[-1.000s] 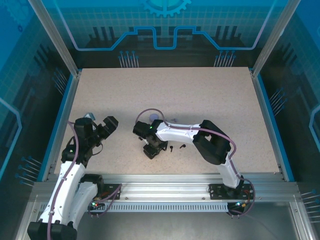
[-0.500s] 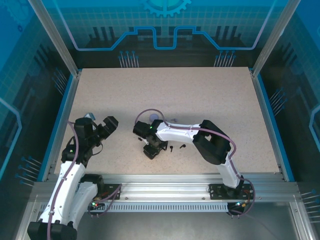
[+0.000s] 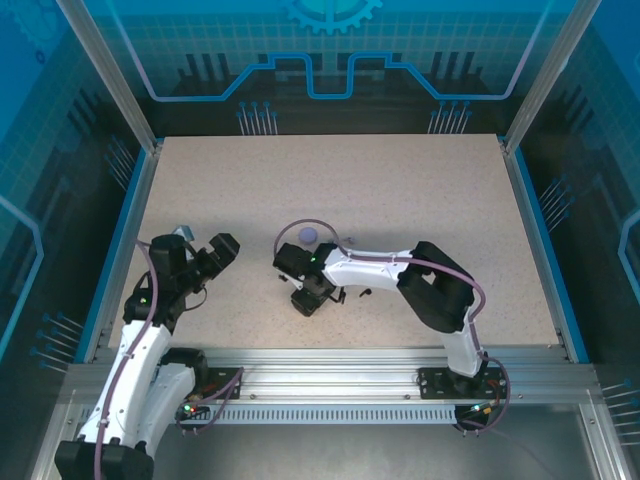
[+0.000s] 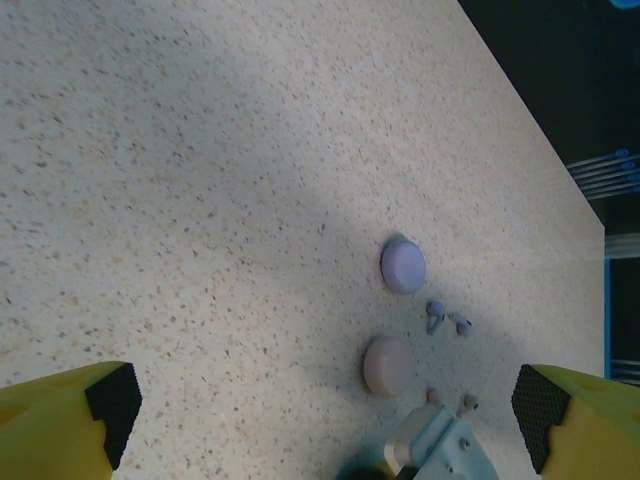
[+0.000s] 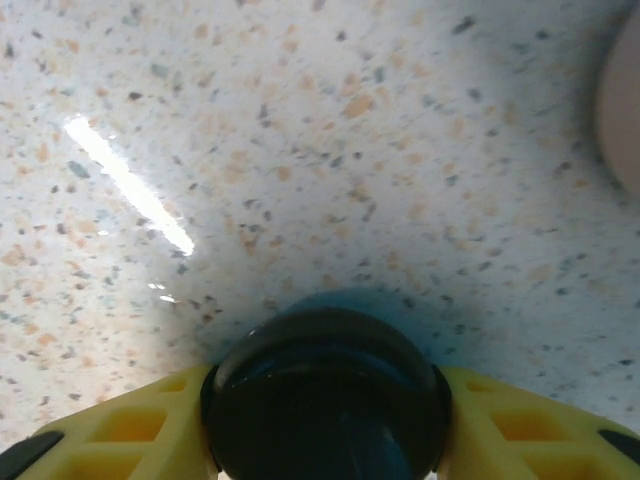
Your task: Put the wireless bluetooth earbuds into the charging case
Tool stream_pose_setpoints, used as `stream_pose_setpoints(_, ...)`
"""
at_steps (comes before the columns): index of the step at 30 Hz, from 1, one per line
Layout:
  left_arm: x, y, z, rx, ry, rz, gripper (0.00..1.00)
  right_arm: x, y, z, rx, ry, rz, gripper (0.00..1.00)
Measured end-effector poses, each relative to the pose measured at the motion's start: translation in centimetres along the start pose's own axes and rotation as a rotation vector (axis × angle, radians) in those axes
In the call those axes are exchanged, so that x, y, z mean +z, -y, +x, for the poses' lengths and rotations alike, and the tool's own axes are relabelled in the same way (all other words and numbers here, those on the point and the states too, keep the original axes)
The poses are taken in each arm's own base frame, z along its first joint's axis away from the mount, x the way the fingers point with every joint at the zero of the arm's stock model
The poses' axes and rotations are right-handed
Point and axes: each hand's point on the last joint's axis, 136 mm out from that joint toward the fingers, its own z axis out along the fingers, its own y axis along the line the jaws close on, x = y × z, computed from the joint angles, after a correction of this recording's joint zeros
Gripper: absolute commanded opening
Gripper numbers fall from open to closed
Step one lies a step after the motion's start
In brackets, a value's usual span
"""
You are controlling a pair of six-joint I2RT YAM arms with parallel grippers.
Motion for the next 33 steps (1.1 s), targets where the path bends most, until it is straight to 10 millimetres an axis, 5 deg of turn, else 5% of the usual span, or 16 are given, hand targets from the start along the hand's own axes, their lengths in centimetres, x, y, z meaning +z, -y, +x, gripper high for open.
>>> stream_pose_setpoints(6,0.9,1.6,2.0,-0.011,-0.133,0.099,0.97,-2.3,2.6,0.3,0.012,0.124,0.008,0.47)
stream_pose_setpoints(14,1.6,6.4,5.9,0.007,-0.372,0.342,0.92,-9.1,4.6,0.0,-0.022,0.446,-0.025,0.47)
stream_pose_setpoints(23,1.0,12.2,11.0,0.139,-0.595,0.515,0.89,-14.2,4.3,1.0,-0.176,0.711,-0.022,0.46)
stream_pose_setpoints(33,1.9,15.7,14.9,0.234,-0.715,0.588,0.83,-15.5,4.0,0.5,-0.240,0.761,-0.002,0.46)
